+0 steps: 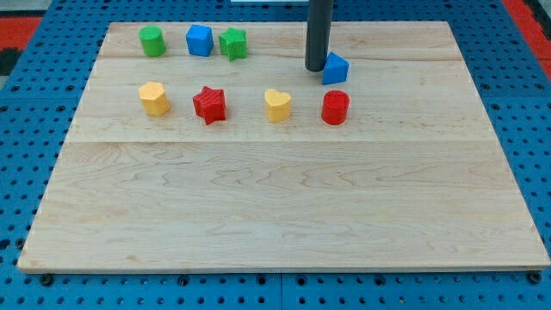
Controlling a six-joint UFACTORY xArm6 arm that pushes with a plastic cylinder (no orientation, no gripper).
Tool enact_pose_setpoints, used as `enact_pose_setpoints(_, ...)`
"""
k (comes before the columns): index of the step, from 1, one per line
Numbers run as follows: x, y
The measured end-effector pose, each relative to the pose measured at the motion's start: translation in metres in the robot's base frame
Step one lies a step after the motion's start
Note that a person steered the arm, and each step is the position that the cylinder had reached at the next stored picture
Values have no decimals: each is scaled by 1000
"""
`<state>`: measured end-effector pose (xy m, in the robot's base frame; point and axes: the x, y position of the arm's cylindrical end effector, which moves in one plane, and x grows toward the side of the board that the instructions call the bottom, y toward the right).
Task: Slide the yellow heart towards the center right
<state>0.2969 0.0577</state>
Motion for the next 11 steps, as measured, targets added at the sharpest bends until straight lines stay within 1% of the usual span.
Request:
enact_pose_setpoints(3,2,-3)
enact_pose_setpoints(5,16,-37)
enact_pose_setpoints(6,73,-37)
enact_pose_setpoints(8,57,-63)
enact_pose_setpoints(9,72,-93)
enact_pose_setpoints(10,133,-65)
enact_pose_setpoints(11,158,-47)
